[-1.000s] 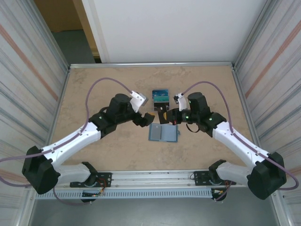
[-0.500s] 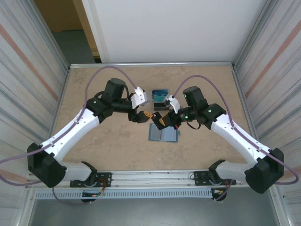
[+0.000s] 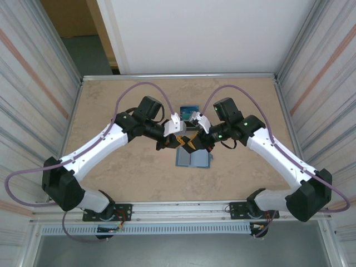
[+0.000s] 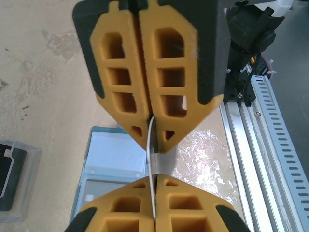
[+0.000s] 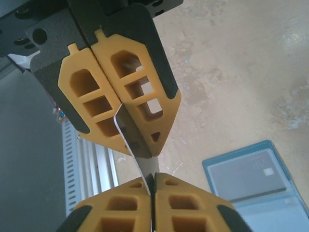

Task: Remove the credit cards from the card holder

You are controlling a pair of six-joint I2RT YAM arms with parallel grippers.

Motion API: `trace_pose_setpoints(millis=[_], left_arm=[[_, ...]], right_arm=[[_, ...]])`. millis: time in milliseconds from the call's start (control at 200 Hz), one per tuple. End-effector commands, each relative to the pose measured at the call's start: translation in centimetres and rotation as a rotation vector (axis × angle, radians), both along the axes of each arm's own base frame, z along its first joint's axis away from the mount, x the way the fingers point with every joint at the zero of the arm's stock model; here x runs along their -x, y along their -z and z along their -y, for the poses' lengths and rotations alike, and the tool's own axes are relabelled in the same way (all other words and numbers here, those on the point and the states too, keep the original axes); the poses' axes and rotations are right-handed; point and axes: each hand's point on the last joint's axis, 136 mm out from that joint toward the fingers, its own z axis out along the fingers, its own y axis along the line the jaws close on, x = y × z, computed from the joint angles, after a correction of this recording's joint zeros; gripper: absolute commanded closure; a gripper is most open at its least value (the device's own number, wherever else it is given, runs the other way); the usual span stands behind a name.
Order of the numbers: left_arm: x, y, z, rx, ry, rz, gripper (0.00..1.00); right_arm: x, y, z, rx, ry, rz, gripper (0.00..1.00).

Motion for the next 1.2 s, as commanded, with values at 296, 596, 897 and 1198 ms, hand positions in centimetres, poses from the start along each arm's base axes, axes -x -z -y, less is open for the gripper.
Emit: trace_pose_setpoints(millis=[296,596,897,1198], left_arm=[[-4.4,-3.6,-2.0,0.180,-0.394,0.153,1.00],[-4.1,-7.5,-4.0,0.535,-0.641,-0.036,1.00],[-2.9,-7.7,-3.6,0.671,-0.627,-0.246,1.00],[-2.8,-8.8,-3.5,0.727,-0.606,-0.262,1.00]], right_arm=[[-3.8,-3.2,3.2,-0.213,0.325,0.001,0.43],[-5.4,-5.2,4.1,-0.498,0.547,-0.046,0.23],[-5.4,-7.9,1.0,-0.679,0.382,-0.115,0.27],[-2.6,-9.8,-2.7,-0.669,0.186,-0.070,0.47]])
